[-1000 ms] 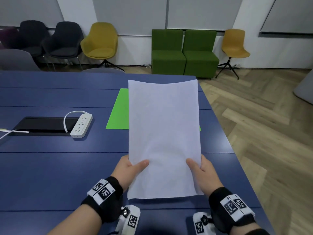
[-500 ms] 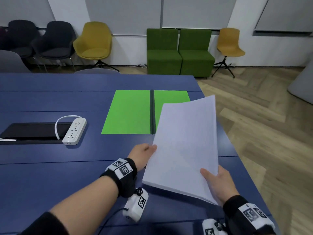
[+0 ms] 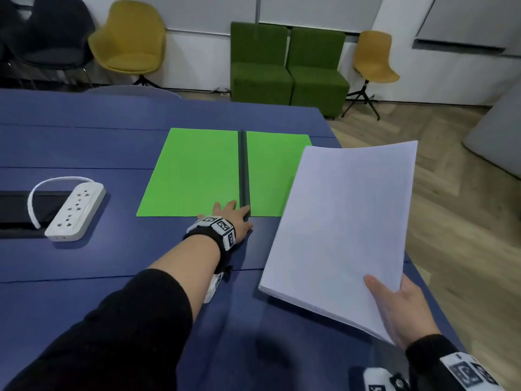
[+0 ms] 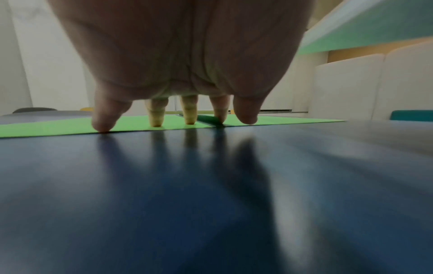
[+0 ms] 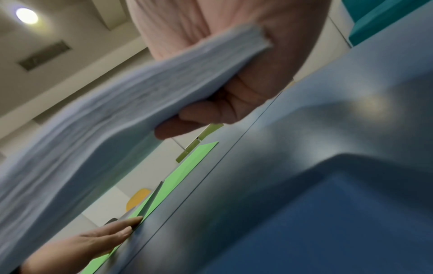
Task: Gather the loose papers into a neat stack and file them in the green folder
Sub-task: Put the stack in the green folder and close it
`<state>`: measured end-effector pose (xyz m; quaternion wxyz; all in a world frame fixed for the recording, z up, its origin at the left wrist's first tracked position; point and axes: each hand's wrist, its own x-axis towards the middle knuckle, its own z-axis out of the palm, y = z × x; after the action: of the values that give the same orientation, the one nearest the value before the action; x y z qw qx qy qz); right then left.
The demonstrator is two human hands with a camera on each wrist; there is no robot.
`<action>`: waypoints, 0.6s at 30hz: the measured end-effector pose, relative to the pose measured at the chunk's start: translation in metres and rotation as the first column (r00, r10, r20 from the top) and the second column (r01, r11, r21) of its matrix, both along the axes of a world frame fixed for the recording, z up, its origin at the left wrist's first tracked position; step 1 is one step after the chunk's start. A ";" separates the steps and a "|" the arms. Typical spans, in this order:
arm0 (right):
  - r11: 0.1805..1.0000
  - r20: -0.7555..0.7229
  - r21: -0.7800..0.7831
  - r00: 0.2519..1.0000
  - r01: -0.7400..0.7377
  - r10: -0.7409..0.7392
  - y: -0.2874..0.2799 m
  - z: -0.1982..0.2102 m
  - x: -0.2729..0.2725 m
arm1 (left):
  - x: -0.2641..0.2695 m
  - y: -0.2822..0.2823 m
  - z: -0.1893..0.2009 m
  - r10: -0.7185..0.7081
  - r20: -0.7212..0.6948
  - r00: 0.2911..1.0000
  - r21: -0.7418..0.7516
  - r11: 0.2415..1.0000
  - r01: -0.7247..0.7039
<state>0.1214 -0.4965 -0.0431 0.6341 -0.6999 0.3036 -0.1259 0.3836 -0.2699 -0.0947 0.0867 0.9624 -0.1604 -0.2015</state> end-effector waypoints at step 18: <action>0.978 0.009 0.101 0.983 -0.184 0.184 0.007 0.038 -0.034 | -0.255 0.076 0.051 -0.111 -0.118 0.987 0.087 0.989 0.122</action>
<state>0.0876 -0.4898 -0.0052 0.6776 -0.6920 0.2438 -0.0512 0.1288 -0.1939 -0.0441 0.0381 0.9414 -0.2015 -0.2679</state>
